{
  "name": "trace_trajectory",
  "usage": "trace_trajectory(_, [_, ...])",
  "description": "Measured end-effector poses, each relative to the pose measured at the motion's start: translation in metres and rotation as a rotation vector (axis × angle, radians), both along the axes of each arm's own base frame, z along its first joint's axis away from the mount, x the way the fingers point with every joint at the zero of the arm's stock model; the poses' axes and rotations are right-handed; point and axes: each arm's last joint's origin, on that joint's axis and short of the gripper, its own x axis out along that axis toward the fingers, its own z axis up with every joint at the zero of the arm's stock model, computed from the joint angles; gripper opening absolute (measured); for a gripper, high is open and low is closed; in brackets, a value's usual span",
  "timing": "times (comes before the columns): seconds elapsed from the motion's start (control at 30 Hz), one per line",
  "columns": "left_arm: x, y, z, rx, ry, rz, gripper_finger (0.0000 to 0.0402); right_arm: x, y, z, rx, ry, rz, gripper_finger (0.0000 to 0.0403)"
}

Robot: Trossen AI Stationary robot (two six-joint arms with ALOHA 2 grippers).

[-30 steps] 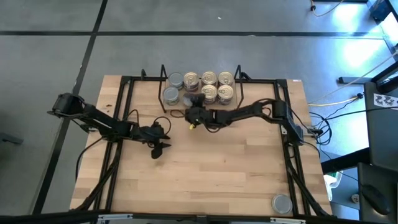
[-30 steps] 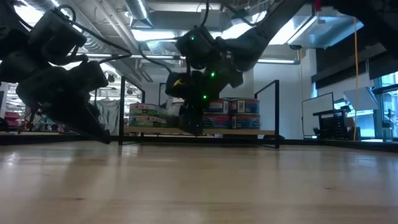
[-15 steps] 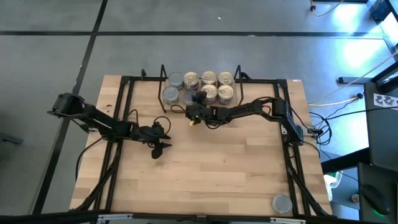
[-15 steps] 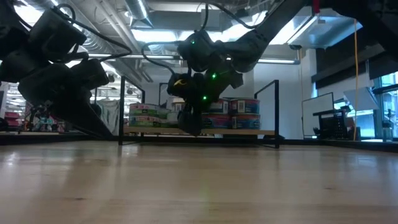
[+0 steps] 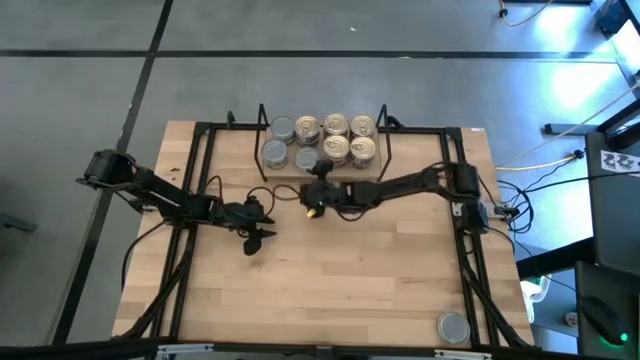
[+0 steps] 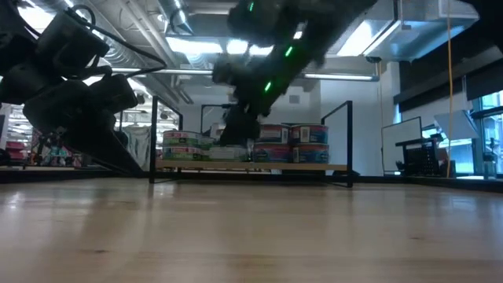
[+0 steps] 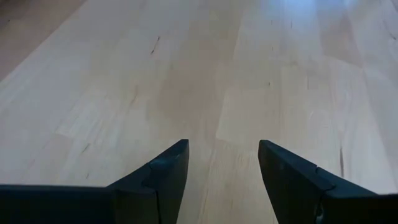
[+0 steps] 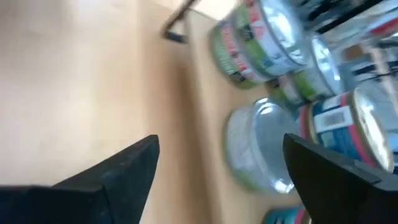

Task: Stack canned seafood by type on shelf
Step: Stack the green and white tuna can on top of the green and white tuna can on the shelf

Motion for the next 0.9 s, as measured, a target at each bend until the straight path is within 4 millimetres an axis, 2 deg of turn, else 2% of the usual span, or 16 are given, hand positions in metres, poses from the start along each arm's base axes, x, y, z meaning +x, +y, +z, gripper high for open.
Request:
trace_trajectory(0.1, [0.000,0.000,0.000,-0.003,0.000,0.002,0.0191,-0.020,0.049,0.025,0.107,0.040,0.089,0.0331])
trace_trajectory(0.23, [0.002,0.000,0.002,0.005,-0.030,-0.005,0.0191,-0.066,0.116,0.061,0.283,0.157,0.266,0.0304])
trace_trajectory(0.3, [0.004,-0.001,0.006,0.019,-0.076,-0.020,0.0191,-0.087,0.136,0.072,0.422,0.197,0.269,0.0285])
trace_trajectory(0.4, [0.009,-0.001,0.013,0.050,-0.158,-0.045,0.0191,-0.113,0.159,0.077,0.670,0.264,0.167,0.0254])
trace_trajectory(0.53, [0.013,-0.002,0.021,0.112,-0.248,-0.084,0.0191,-0.149,0.187,0.058,0.859,0.438,-0.075,0.0208])
trace_trajectory(0.63, [0.015,-0.002,0.027,0.156,-0.304,-0.106,0.0191,-0.177,0.202,0.031,0.935,0.556,-0.237,0.0174])
trace_trajectory(0.7, [0.016,-0.002,0.030,0.180,-0.335,-0.116,0.0191,-0.199,0.207,0.016,0.987,0.697,-0.386,0.0149])
trace_trajectory(0.8, [0.017,-0.002,0.035,0.218,-0.388,-0.126,0.0191,-0.229,0.211,0.005,1.036,0.941,-0.657,0.0109])
trace_trajectory(0.9, [0.018,-0.002,0.038,0.242,-0.417,-0.132,0.0191,-0.242,0.226,0.003,1.114,1.064,-0.684,0.0067])
